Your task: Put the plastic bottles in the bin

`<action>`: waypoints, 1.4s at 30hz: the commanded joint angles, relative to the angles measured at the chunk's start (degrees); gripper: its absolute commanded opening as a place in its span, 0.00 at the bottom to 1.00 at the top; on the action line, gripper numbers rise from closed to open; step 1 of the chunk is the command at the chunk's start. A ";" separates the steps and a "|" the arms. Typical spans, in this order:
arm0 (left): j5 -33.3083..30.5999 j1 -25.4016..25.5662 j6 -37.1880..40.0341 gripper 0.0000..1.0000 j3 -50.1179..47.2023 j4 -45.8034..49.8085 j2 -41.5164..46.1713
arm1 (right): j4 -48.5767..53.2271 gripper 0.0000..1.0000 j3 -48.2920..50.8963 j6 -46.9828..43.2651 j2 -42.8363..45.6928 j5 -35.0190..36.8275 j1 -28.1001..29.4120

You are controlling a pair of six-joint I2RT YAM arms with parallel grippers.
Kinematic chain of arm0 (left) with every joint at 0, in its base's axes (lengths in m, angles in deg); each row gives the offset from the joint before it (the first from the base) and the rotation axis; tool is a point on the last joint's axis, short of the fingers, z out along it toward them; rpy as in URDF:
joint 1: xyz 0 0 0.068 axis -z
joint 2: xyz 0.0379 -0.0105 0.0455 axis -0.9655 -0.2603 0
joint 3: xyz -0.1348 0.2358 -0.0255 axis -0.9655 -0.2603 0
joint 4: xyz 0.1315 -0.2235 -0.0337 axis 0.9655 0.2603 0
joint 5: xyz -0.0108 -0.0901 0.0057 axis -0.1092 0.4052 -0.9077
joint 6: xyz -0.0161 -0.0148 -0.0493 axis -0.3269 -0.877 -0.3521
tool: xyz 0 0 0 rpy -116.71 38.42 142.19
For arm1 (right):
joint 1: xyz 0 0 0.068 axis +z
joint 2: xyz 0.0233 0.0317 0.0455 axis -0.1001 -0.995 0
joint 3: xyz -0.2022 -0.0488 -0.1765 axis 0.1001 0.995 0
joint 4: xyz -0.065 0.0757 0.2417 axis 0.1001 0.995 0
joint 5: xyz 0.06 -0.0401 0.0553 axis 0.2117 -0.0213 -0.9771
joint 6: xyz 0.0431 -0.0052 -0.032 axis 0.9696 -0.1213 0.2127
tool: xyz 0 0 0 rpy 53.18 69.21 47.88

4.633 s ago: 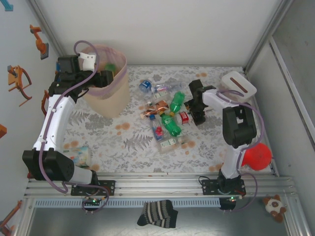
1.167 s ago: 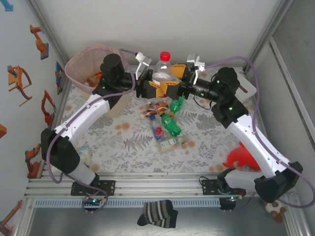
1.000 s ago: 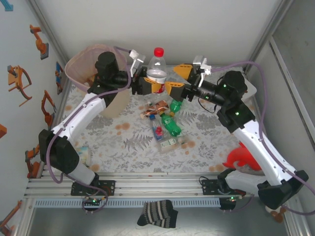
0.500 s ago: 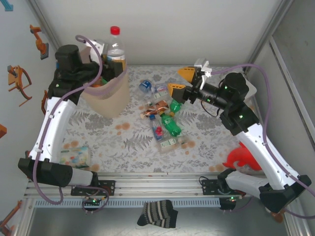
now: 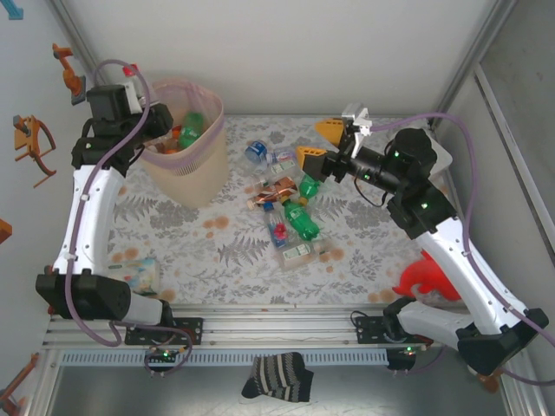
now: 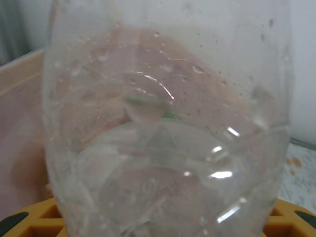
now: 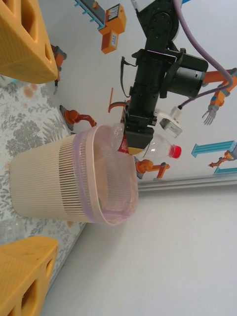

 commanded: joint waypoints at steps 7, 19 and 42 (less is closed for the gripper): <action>-13.00 0.62 -21.30 0.36 13.92 14.67 -11.60 | 0.27 0.80 1.20 -0.54 1.00 1.65 0.31; -23.72 3.20 -34.10 0.37 38.22 36.14 -29.99 | 0.51 0.80 2.37 -0.63 1.83 3.10 0.30; -23.36 5.57 -44.87 0.39 44.49 42.76 -44.28 | 2.32 0.80 3.45 -1.83 3.15 4.24 0.31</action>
